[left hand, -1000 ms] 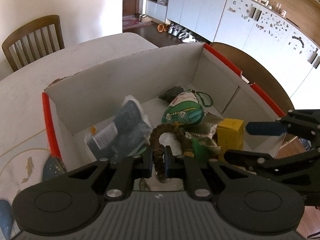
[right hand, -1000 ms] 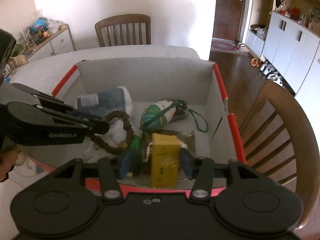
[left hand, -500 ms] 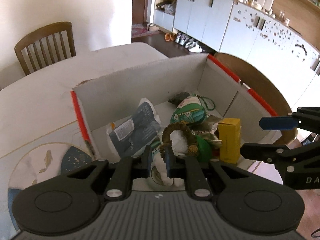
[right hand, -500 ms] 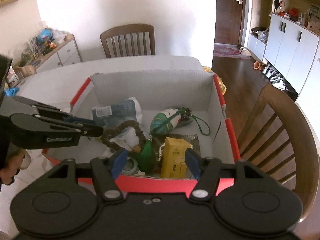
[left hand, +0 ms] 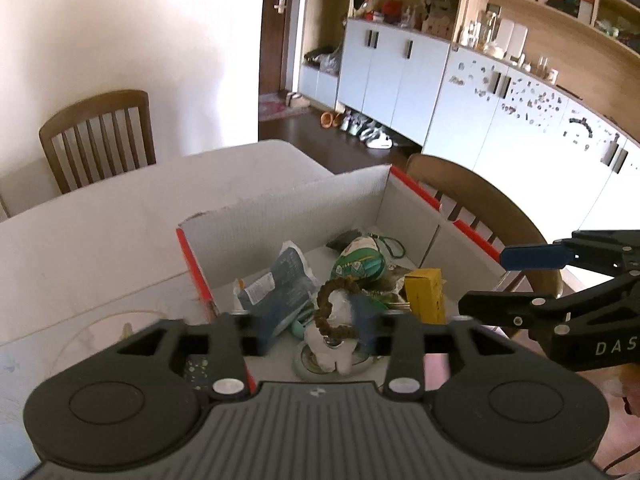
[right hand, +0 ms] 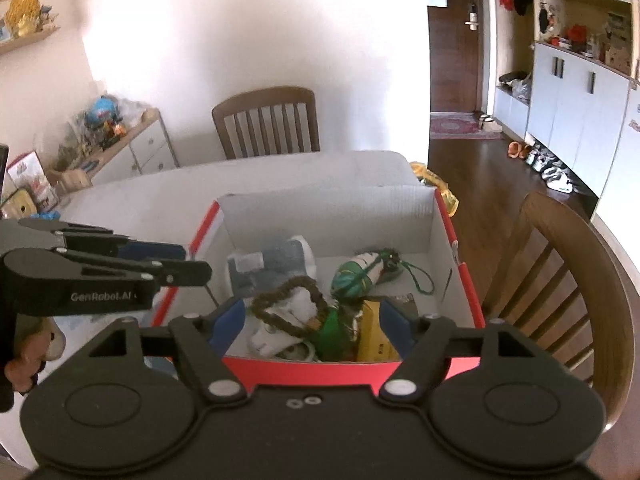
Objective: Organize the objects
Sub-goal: 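Lower into the box and open the left gripper while the right releases the yellow box, then withdraw both open grippers up from the red box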
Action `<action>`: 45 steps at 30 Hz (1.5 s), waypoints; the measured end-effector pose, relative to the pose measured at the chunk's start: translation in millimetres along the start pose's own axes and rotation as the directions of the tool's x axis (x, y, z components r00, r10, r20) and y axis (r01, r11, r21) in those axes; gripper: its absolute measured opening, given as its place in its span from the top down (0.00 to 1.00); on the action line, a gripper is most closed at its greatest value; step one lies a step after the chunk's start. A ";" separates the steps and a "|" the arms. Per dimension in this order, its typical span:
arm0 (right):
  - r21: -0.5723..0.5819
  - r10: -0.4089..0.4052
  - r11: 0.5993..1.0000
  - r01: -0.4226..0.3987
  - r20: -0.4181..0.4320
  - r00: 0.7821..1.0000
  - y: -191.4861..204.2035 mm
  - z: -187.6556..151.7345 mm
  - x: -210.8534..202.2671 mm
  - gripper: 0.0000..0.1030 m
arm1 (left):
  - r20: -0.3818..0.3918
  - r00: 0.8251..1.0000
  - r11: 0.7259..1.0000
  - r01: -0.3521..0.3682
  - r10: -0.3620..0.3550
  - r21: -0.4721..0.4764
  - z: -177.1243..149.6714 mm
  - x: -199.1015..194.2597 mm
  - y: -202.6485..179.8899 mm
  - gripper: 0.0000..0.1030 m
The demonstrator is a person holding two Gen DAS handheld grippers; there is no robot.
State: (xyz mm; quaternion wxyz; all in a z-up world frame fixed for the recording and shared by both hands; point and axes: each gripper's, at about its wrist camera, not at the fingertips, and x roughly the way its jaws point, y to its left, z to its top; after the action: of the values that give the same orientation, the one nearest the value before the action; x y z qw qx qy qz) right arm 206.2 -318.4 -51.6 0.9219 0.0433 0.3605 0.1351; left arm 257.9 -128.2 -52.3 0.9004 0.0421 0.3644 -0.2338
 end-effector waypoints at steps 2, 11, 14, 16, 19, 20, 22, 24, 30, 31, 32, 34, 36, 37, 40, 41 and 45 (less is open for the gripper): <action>0.010 0.005 1.000 -0.005 0.012 1.000 5.9 -0.7 -3.9 0.27 | 0.024 1.000 1.000 0.006 -0.006 -0.003 -1.3 -9.9 4.2 0.42; 0.065 -0.010 0.998 0.004 0.089 0.996 26.5 -10.4 -27.7 0.16 | 0.085 0.996 1.000 0.013 -0.014 0.015 -6.3 -44.9 17.1 0.27; 0.082 -0.012 0.997 0.001 0.126 0.992 34.3 -15.3 -35.6 0.08 | 0.100 0.995 0.999 0.006 -0.009 0.034 -10.7 -55.9 19.4 0.20; 0.089 -0.015 0.996 0.002 0.149 0.989 39.7 -18.3 -40.7 0.03 | 0.106 0.994 0.999 0.007 -0.012 0.046 -13.7 -61.6 20.9 0.20; 0.099 -0.017 0.995 0.000 0.176 0.984 48.4 -21.7 -46.7 0.01 | 0.106 0.994 0.998 0.022 -0.028 0.056 -18.3 -67.5 23.8 0.15; 0.106 -0.021 0.994 0.001 0.182 0.983 50.4 -22.8 -48.0 0.01 | 0.108 0.994 0.998 0.023 -0.029 0.055 -20.4 -69.5 25.2 0.10; 0.119 -0.025 0.993 0.002 0.188 0.982 54.0 -25.1 -50.2 0.01 | 0.109 0.993 0.998 0.029 -0.035 0.051 -24.0 -72.0 28.0 0.00; 0.133 -0.037 0.991 0.012 0.191 0.981 57.2 -27.2 -51.4 0.01 | 0.115 0.993 0.998 0.036 -0.041 0.042 -27.1 -75.4 30.9 0.00; 0.158 -0.060 0.987 0.029 0.191 0.980 67.3 -34.9 -54.1 0.01 | 0.138 0.989 0.998 0.053 -0.057 0.029 -33.0 -85.8 36.4 0.00; 0.160 -0.064 0.987 0.033 0.189 0.980 68.7 -35.9 -54.2 0.01 | 0.139 0.988 0.998 0.061 -0.064 0.029 -33.8 -87.6 36.9 0.00; 0.161 -0.068 0.986 0.037 0.190 0.980 70.2 -37.0 -54.7 0.01 | 0.138 0.988 0.997 0.068 -0.070 0.024 -34.2 -89.0 37.7 0.00; 0.163 -0.071 0.986 0.040 0.191 0.979 72.6 -38.4 -56.0 0.01 | 0.144 0.986 0.996 0.083 -0.084 0.010 -35.9 -91.9 39.2 0.00; 0.164 -0.079 0.985 0.047 0.192 0.978 74.9 -39.7 -57.3 0.01 | 0.147 0.985 0.996 0.092 -0.091 0.000 -37.8 -94.8 39.8 0.00; 0.168 -0.080 0.985 0.048 0.193 0.978 75.5 -40.4 -58.0 0.01 | 0.149 0.985 0.996 0.091 -0.090 -0.001 -38.9 -96.0 39.6 0.00; 0.176 -0.088 0.983 0.054 0.193 0.977 77.0 -42.1 -58.2 0.01 | 0.157 0.985 0.997 0.075 -0.076 0.013 -42.5 -98.9 36.9 0.00; 0.178 -0.089 0.983 0.054 0.192 0.977 77.6 -42.4 -58.4 0.01 | 0.159 0.984 0.997 0.073 -0.075 0.017 -43.1 -100.0 36.6 0.00; 0.181 -0.094 0.982 0.059 0.192 0.977 80.6 -42.6 -58.2 0.01 | 0.170 0.983 0.998 0.061 -0.064 0.026 -45.2 -103.1 35.6 0.00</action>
State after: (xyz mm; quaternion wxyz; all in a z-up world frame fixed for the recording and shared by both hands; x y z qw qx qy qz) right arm 118.8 -258.2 -30.7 0.9506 0.1230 0.2780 0.0624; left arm 180.7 -45.2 -19.0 0.9201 0.0200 0.2846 -0.2685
